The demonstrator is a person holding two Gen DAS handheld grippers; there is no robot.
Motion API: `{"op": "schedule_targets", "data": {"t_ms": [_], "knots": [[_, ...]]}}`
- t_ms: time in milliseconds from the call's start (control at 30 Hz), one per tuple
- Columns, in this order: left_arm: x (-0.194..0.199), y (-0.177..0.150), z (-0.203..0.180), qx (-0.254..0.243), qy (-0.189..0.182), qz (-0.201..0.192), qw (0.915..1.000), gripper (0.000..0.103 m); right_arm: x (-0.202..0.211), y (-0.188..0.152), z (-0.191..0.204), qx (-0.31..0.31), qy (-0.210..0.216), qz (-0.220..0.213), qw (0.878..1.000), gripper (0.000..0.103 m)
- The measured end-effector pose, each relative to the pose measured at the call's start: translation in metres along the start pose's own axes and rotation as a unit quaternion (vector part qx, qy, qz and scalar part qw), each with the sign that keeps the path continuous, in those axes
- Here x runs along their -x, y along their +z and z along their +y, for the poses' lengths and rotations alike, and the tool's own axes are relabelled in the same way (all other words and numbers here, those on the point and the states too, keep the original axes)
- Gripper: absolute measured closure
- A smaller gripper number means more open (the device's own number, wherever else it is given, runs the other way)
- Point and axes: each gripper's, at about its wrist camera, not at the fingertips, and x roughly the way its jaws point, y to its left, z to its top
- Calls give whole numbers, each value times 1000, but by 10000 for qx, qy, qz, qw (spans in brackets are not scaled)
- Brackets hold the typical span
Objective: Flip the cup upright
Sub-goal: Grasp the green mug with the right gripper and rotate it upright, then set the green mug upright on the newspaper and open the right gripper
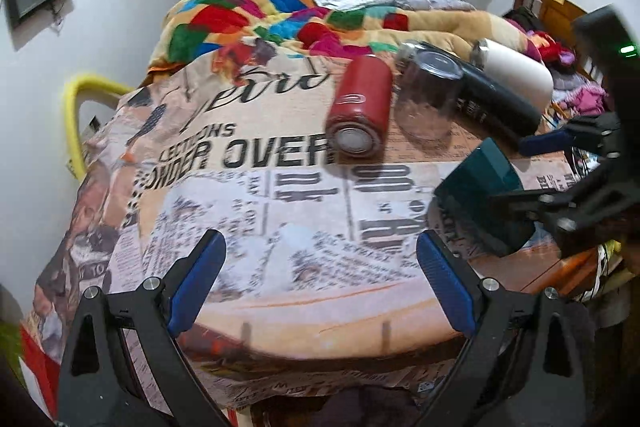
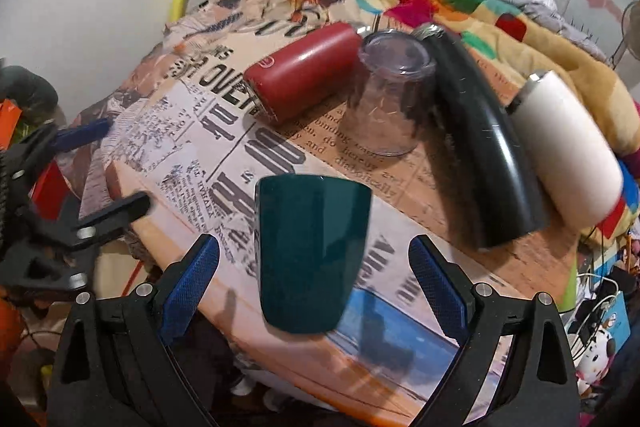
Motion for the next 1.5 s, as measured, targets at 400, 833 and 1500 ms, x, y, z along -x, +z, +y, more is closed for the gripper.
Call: {"op": "schedule_targets", "data": {"t_ms": [400, 833, 1500], "knots": [[1, -12, 19, 326, 33, -16, 9995, 6, -41, 15, -1, -326, 110, 767, 9965, 30], [13, 5, 13, 313, 89, -255, 9991, 6, 20, 11, 4, -199, 33, -297, 9994, 31], [14, 12, 5, 217, -42, -265, 9994, 6, -1, 9, 20, 214, -318, -258, 9989, 30]]}}
